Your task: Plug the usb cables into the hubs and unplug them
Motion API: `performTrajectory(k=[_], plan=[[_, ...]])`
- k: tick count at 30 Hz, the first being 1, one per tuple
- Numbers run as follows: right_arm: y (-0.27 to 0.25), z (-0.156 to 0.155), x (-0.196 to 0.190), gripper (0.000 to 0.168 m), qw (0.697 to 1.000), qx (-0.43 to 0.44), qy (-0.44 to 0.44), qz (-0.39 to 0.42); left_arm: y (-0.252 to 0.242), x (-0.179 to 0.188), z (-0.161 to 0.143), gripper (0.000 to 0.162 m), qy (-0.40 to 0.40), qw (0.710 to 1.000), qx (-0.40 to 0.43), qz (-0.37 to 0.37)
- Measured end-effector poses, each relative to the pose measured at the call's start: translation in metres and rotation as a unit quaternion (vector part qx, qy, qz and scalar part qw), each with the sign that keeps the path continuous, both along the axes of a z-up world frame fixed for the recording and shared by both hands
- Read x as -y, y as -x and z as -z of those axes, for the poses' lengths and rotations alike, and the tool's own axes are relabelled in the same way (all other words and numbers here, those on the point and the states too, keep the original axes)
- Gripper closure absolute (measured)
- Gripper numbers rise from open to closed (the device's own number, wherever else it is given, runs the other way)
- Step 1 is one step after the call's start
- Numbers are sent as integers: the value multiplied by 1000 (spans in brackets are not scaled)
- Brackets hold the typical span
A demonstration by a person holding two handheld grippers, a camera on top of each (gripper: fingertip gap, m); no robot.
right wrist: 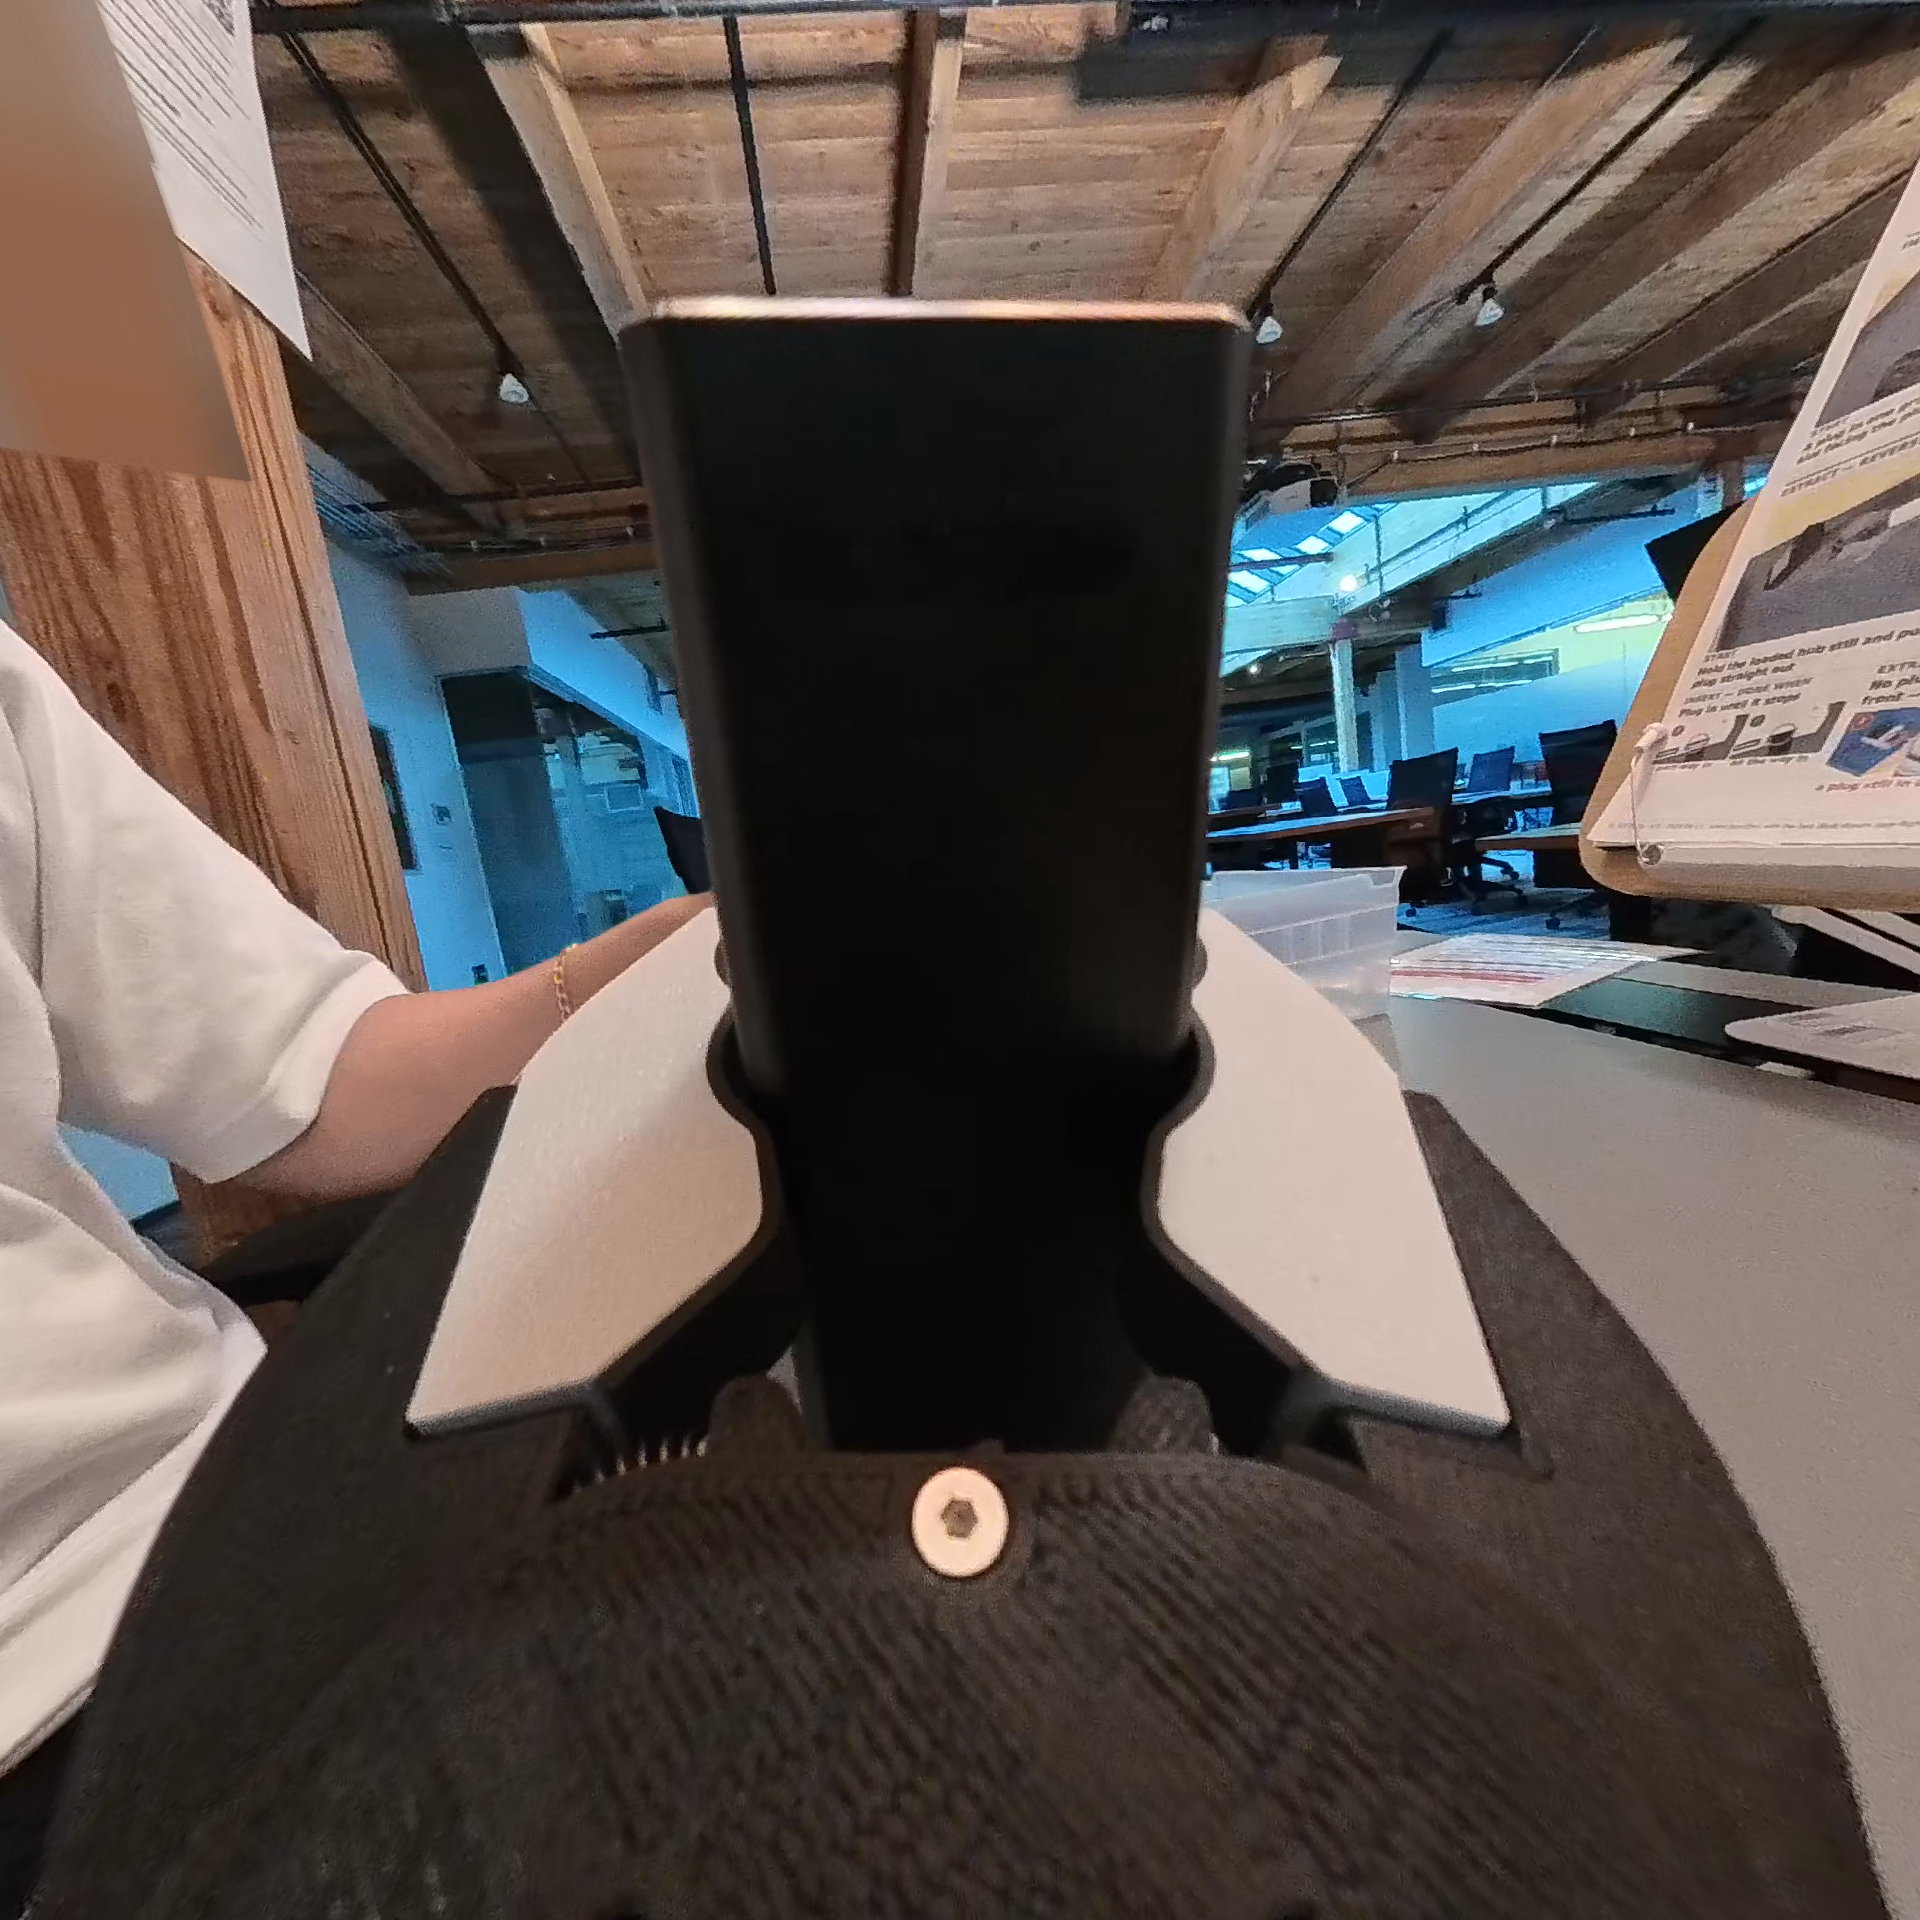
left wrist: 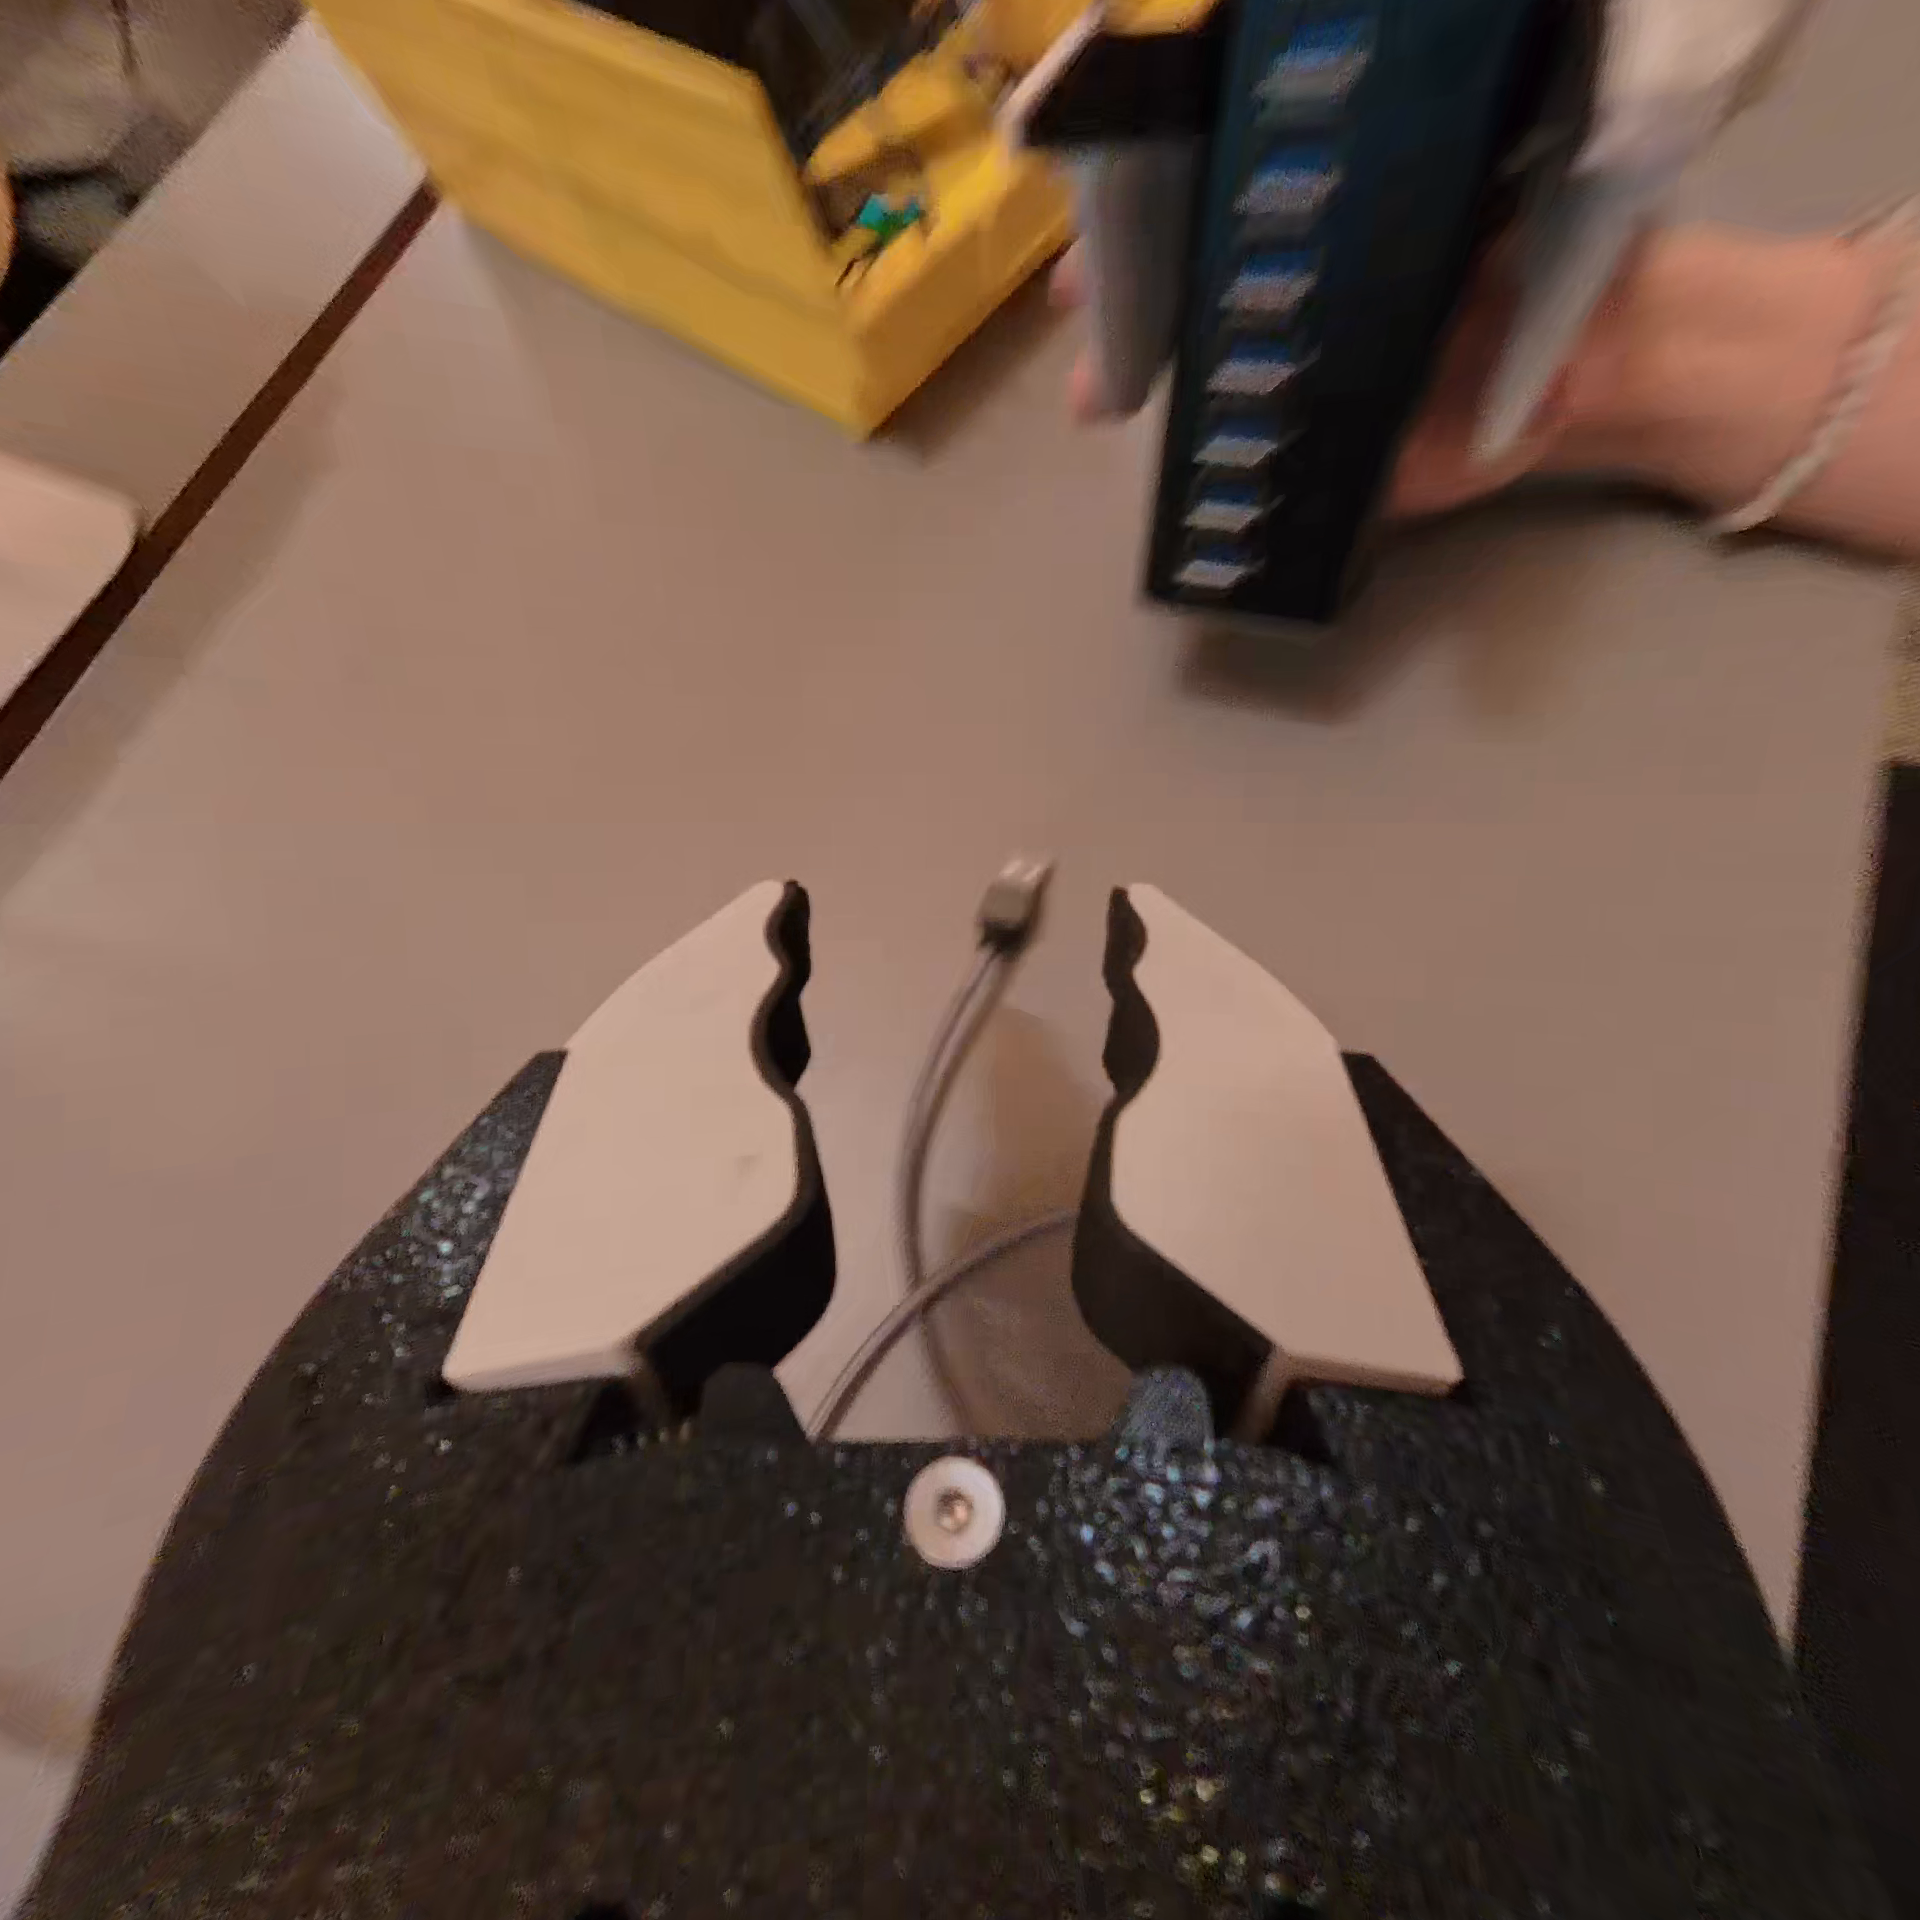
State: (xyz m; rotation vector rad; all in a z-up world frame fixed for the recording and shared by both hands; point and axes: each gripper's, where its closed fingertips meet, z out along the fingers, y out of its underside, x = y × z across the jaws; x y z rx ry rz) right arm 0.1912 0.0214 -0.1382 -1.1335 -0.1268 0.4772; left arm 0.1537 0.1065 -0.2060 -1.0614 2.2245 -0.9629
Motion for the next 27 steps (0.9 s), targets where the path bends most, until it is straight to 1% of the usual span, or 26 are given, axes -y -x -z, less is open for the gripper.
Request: performTrajectory(k=[2,5,7,10,12,14,15,17,20,24,27], plan=[[1,-1,-1,91,1000,-2,-3,-3,4,32,-6,98,33,998,11,51],[8,0,-5,91,1000,6,-1,-12,1,73,10,87,30,993,2,110],[14,0,-8,91,1000,10,1,-19,-13,86,21,83,24,993,13,111],[20,0,-10,91,1000,12,2,-26,-25,104,33,82,49,992,3,119],[23,0,-10,91,999,18,1,-28,-31,109,42,83,42,992,-7,123],[24,0,-11,91,999,18,3,-31,-31,113,49,98,25,989,-11,144],[24,1,-12,91,999,16,5,-36,-30,115,51,101,18,988,-10,156],[26,1,-14,92,999,17,11,-37,-32,116,53,102,14,988,-8,152],[27,2,-15,92,999,23,15,-37,-30,114,51,102,35,988,2,152],[24,7,-17,94,998,37,49,-31,-25,102,43,102,46,988,14,145],[20,7,-17,93,998,20,61,-26,-22,95,35,102,57,987,21,146]])
